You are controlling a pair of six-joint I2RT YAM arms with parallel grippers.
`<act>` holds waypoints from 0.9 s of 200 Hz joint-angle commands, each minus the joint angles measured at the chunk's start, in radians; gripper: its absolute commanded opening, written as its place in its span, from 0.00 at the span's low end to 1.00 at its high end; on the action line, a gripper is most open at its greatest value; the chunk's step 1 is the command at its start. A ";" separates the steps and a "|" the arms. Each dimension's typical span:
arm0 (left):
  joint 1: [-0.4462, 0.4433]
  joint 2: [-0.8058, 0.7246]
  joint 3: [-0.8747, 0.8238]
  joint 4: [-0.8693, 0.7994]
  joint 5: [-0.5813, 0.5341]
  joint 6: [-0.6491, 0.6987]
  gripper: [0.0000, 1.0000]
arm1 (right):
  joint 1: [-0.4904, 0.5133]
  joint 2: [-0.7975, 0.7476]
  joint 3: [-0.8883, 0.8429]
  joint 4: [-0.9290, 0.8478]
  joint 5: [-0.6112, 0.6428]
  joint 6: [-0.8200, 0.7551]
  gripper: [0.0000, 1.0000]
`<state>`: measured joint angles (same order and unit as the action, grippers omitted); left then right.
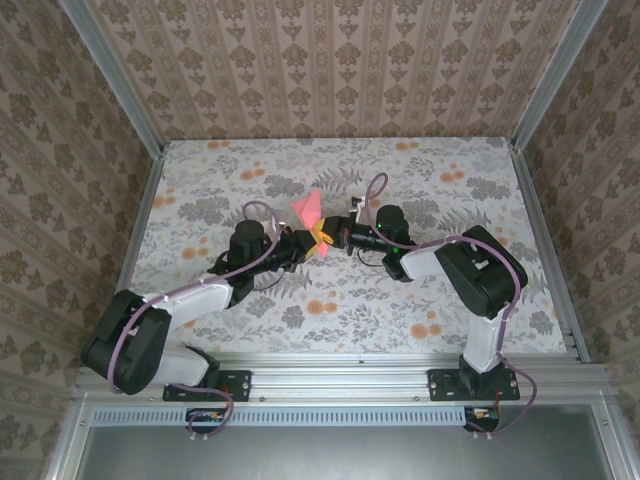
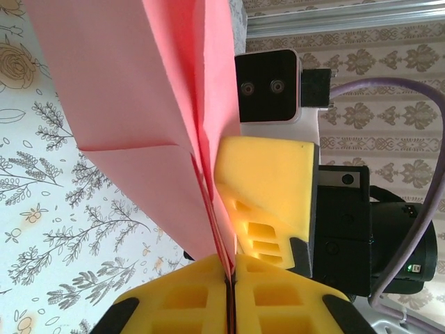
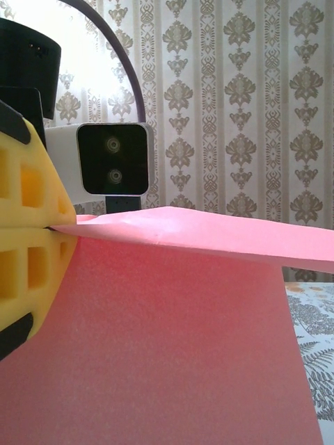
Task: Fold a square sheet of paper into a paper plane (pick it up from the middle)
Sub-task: Turn over the paper at the center of the table.
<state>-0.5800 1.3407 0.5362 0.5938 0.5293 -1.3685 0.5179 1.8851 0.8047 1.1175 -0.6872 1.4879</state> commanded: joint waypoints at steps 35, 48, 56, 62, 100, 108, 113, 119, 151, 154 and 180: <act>0.030 -0.059 0.047 -0.115 0.035 0.091 0.06 | -0.008 -0.030 -0.004 -0.100 -0.009 -0.099 0.20; 0.044 -0.078 0.066 -0.186 0.037 0.133 0.05 | -0.020 -0.045 -0.011 -0.134 -0.013 -0.126 0.28; 0.051 -0.094 0.086 -0.255 0.036 0.172 0.04 | -0.033 -0.059 -0.019 -0.156 -0.015 -0.147 0.33; 0.057 -0.106 0.110 -0.333 0.032 0.222 0.03 | -0.044 -0.073 -0.026 -0.180 -0.019 -0.167 0.35; 0.051 -0.137 0.458 -1.147 -0.272 0.749 0.02 | -0.133 -0.215 -0.036 -0.530 -0.029 -0.418 0.46; 0.047 -0.118 0.520 -1.255 -0.353 0.818 0.02 | -0.151 -0.248 -0.024 -0.626 -0.024 -0.490 0.47; 0.041 -0.103 0.558 -1.318 -0.400 0.855 0.02 | -0.163 -0.269 -0.016 -0.697 -0.019 -0.533 0.47; 0.032 -0.079 0.601 -1.390 -0.473 0.900 0.02 | -0.177 -0.292 -0.008 -0.768 -0.010 -0.580 0.48; -0.056 0.086 0.788 -1.642 -0.815 1.014 0.02 | -0.277 -0.392 0.007 -0.979 -0.003 -0.720 0.52; -0.065 0.103 0.804 -1.657 -0.838 1.017 0.02 | -0.288 -0.399 0.006 -0.986 -0.007 -0.724 0.52; -0.156 0.238 0.912 -1.742 -1.033 1.038 0.02 | -0.355 -0.442 -0.004 -1.038 -0.030 -0.759 0.54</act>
<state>-0.6670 1.4742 1.3689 -0.9062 -0.2066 -0.4423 0.2092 1.4864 0.7887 0.2337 -0.6880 0.8375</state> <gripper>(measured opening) 0.048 0.536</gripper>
